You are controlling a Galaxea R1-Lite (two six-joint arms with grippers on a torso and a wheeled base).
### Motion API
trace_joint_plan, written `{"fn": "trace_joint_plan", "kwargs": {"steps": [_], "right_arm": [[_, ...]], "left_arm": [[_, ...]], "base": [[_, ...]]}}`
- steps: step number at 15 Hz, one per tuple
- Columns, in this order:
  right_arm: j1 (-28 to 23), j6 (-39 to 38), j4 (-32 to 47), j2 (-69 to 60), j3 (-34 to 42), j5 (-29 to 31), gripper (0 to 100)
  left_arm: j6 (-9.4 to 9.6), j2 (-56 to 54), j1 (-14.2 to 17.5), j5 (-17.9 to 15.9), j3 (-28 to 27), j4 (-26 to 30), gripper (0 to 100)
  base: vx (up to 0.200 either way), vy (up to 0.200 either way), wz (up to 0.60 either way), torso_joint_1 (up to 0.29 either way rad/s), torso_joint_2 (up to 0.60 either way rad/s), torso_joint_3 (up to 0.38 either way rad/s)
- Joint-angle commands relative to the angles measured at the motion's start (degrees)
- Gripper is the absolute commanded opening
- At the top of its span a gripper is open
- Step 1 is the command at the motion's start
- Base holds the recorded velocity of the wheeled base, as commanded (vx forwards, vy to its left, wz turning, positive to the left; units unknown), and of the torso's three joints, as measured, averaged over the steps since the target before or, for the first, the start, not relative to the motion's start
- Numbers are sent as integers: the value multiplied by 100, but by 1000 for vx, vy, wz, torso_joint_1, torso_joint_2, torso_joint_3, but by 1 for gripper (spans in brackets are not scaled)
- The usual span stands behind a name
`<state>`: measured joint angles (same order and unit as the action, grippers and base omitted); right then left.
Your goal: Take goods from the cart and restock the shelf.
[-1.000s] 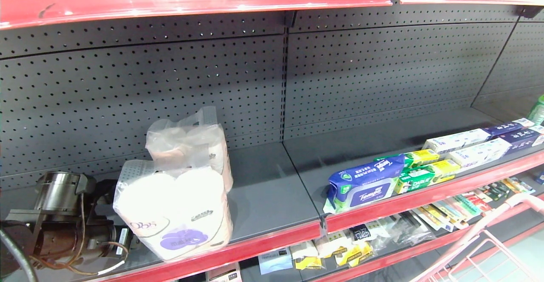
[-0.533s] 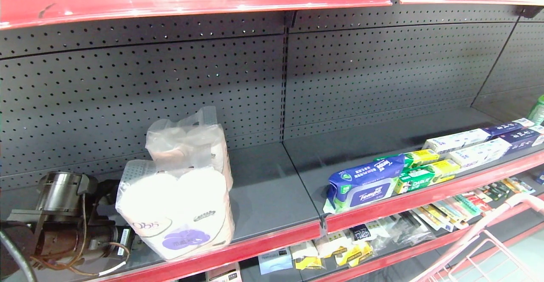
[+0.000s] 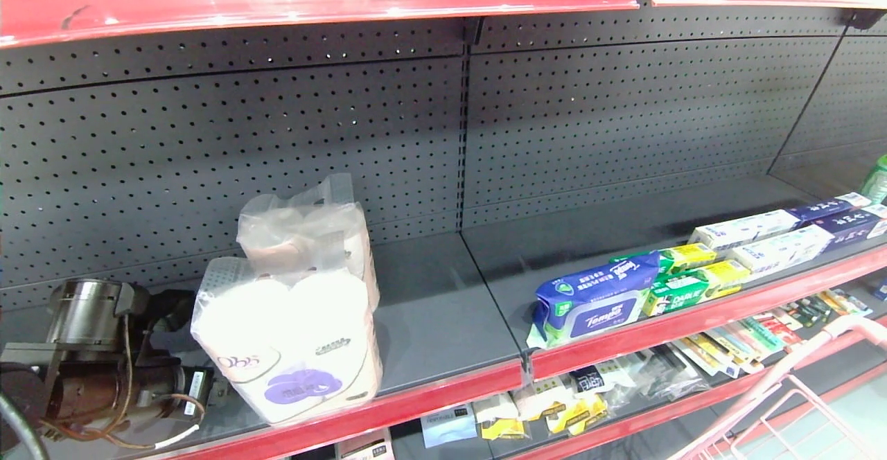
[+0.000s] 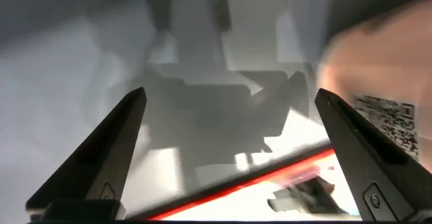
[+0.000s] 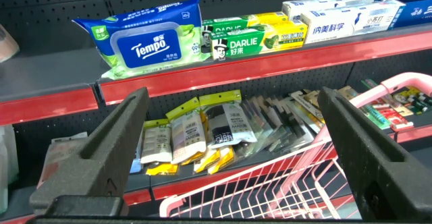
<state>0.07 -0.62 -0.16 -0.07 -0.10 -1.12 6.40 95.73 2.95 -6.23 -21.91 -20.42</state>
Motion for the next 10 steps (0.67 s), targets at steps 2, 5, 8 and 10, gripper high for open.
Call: {"fn": "trace_joint_plan", "kwargs": {"steps": [2, 5, 8, 10], "right_arm": [[1, 1, -2, 7, 1, -2, 100], [1, 1, -2, 7, 1, -2, 100], [1, 1, -2, 7, 1, -2, 100], [1, 1, -2, 7, 1, -2, 100]], "left_arm": [[801, -1074, 566, 25, 99, -199, 100], [916, -3333, 786, -282, 459, -103, 100], [810, -5645, 751, -1029, 1022, 249, 100], [81, -6585, 645, -1697, 978, 504, 100]], "base": [[0, 0, 0, 0, 0, 0], [0, 0, 0, 0, 0, 0], [0, 0, 0, 0, 0, 0], [0, 0, 0, 0, 0, 0]]}}
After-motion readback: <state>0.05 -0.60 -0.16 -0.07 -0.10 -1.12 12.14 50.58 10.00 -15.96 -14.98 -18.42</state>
